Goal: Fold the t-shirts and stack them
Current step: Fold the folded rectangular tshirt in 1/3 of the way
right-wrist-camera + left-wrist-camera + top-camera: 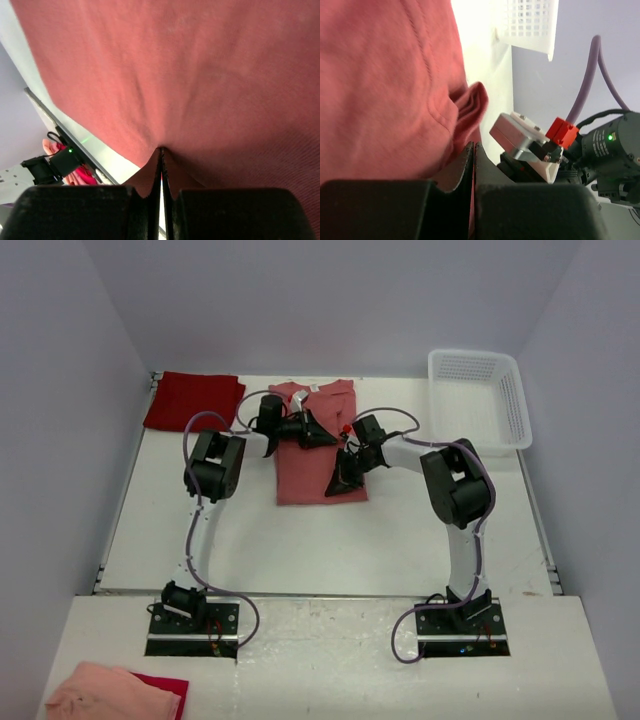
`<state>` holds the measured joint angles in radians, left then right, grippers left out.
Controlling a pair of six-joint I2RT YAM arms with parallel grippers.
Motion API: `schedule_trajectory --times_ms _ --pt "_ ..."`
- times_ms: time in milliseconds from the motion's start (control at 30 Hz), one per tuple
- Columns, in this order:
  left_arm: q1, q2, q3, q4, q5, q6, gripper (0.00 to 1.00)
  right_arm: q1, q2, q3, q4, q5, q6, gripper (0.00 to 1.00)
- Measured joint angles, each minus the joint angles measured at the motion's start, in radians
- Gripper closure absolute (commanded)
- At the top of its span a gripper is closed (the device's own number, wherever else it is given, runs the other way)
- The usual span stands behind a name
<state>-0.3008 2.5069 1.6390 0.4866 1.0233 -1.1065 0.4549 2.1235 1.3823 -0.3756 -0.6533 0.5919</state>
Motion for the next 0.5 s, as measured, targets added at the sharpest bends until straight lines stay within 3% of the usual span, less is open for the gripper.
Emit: schedule_trajectory --times_ms 267,500 --pt "0.024 0.113 0.139 0.01 0.008 -0.013 1.0 0.002 -0.001 -0.031 0.021 0.011 0.019 1.0" --pt "0.055 0.143 0.155 0.073 0.027 -0.061 1.0 0.002 -0.005 -0.046 0.04 0.013 0.037 1.0"
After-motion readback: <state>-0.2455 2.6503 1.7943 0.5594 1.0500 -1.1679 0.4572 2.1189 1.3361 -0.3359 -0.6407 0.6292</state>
